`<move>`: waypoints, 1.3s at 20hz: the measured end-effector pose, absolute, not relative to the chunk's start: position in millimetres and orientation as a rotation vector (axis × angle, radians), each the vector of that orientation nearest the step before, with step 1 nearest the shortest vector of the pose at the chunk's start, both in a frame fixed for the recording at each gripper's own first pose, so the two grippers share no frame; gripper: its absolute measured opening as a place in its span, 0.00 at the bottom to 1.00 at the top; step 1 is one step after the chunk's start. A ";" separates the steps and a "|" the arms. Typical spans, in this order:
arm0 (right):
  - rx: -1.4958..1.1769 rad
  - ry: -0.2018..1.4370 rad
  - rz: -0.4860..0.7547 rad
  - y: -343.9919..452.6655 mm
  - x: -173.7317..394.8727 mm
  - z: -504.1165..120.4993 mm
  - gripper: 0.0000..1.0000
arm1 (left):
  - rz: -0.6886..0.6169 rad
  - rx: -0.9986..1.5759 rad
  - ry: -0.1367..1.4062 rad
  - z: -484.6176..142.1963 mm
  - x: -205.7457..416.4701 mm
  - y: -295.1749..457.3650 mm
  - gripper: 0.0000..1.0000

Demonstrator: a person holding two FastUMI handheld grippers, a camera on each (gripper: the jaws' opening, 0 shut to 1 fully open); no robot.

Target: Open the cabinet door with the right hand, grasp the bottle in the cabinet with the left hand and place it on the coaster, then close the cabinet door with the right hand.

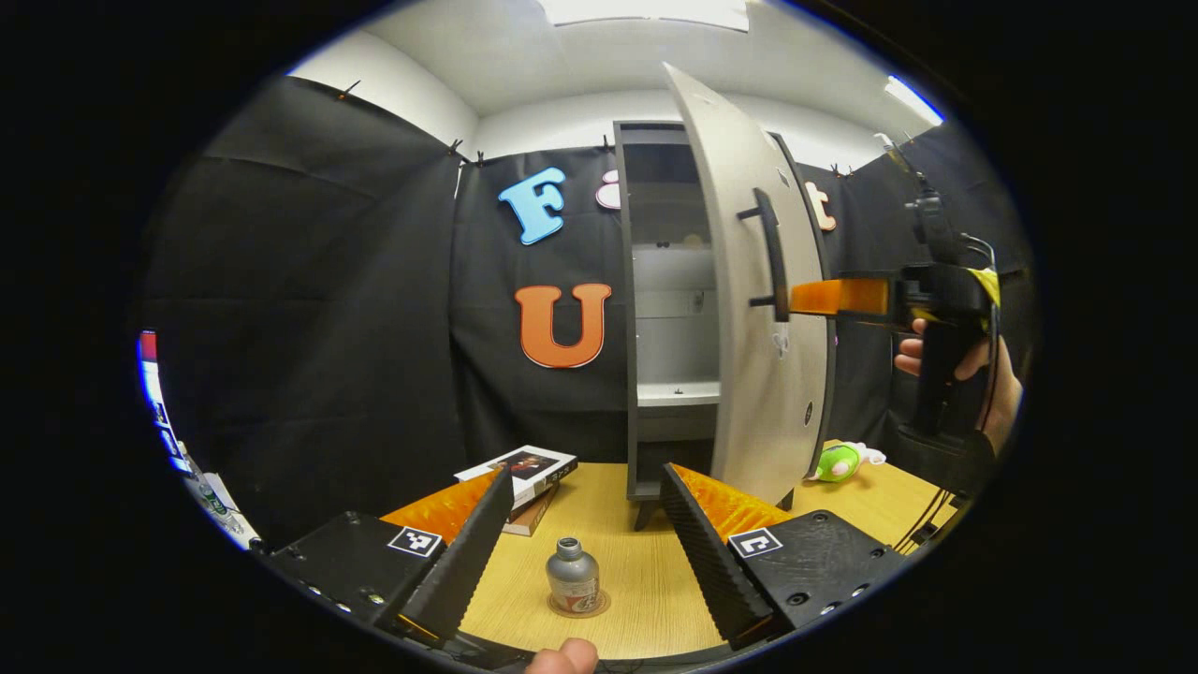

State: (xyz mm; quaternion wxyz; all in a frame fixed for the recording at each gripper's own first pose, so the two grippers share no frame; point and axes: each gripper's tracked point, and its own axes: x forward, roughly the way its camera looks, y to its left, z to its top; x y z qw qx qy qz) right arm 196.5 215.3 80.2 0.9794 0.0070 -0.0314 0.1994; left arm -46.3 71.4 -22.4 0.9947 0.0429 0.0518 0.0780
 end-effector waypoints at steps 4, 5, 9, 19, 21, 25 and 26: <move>0.023 -0.068 0.396 223.2 215.4 78.9 0.92 | 0.176 0.085 0.106 -22.7 -49.7 76.1 0.95; 0.023 -0.070 0.392 222.6 214.3 78.6 0.92 | 0.180 0.083 0.107 -24.3 -49.8 77.4 0.95; 0.006 -0.086 0.364 204.2 190.7 79.9 0.92 | 0.193 0.077 0.103 -23.3 -52.2 78.7 0.95; -0.036 -0.120 0.135 77.1 85.8 61.7 0.92 | 0.151 0.060 0.030 0.8 -53.2 45.2 0.95; -0.011 -0.114 0.083 53.3 67.9 54.3 0.92 | 0.133 0.067 0.017 2.8 -54.4 35.4 0.95; -0.060 -0.110 -0.055 13.9 37.2 29.7 0.92 | 0.086 0.067 0.028 -5.6 -55.3 10.1 0.95; -0.084 -0.107 -0.077 8.5 31.0 22.6 0.92 | 0.078 0.066 0.027 -5.9 -55.5 3.9 0.95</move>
